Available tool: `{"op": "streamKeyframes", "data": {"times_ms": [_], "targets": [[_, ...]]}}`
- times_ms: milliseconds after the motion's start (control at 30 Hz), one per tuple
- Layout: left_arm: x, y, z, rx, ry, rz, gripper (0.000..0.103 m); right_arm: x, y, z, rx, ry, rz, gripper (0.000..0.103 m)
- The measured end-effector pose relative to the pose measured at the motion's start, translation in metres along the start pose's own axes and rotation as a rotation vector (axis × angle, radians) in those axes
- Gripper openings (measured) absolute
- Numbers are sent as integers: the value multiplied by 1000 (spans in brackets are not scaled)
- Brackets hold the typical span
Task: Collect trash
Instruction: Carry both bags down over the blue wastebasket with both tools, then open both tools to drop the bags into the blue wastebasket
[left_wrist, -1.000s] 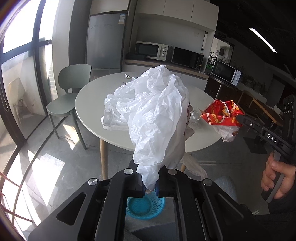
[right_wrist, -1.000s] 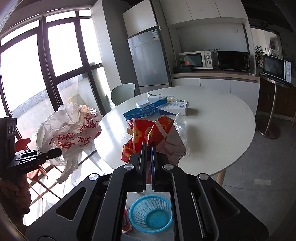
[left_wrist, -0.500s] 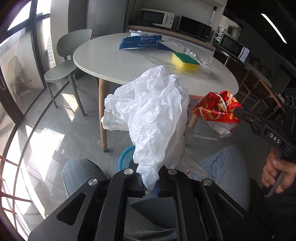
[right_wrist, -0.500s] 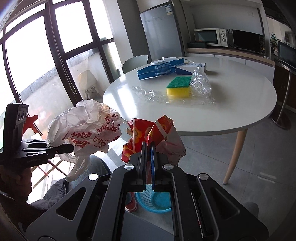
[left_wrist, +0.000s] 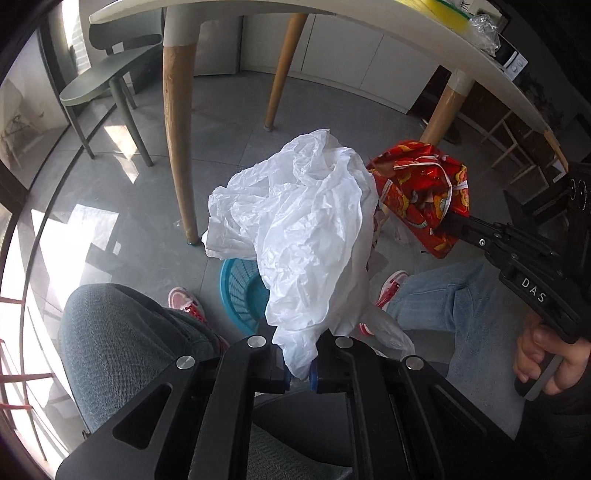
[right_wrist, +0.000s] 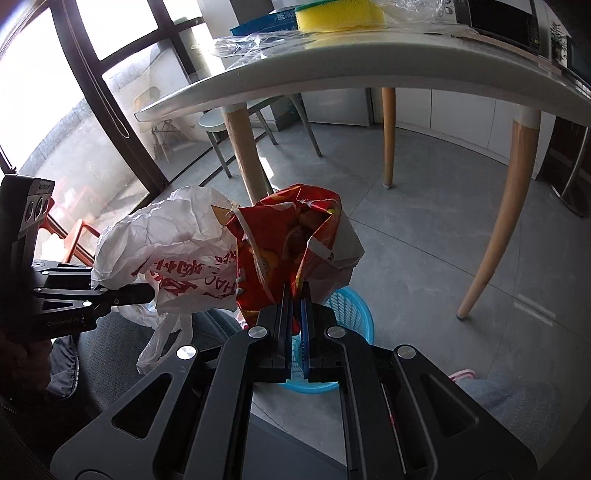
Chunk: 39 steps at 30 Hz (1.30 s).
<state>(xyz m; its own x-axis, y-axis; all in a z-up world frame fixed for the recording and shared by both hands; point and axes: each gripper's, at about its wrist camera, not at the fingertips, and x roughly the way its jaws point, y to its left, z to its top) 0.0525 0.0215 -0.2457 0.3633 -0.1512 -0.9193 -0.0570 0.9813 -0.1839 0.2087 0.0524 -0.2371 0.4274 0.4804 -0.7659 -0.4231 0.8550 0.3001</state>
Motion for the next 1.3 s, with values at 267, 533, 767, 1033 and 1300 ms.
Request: {"op": "streamKeyframes", "data": {"times_ms": [267,533,767,1033,1300], "targets": [[94,19,26,-62,165,-6,6,106,-35,-9,59,187,-9,3],[176,30,43,-86,286,5,5,187,-60,-22,111,341,-2,3],[237,31,44,-79,395,38,5,241,-73,-46,124,471,-1,3],[294,34,39,-87,496,70,5,295,-72,-68,145,590,6,3],[321,45,25,-126,558,104,5,324,-77,-88,193,668,33,3]]}}
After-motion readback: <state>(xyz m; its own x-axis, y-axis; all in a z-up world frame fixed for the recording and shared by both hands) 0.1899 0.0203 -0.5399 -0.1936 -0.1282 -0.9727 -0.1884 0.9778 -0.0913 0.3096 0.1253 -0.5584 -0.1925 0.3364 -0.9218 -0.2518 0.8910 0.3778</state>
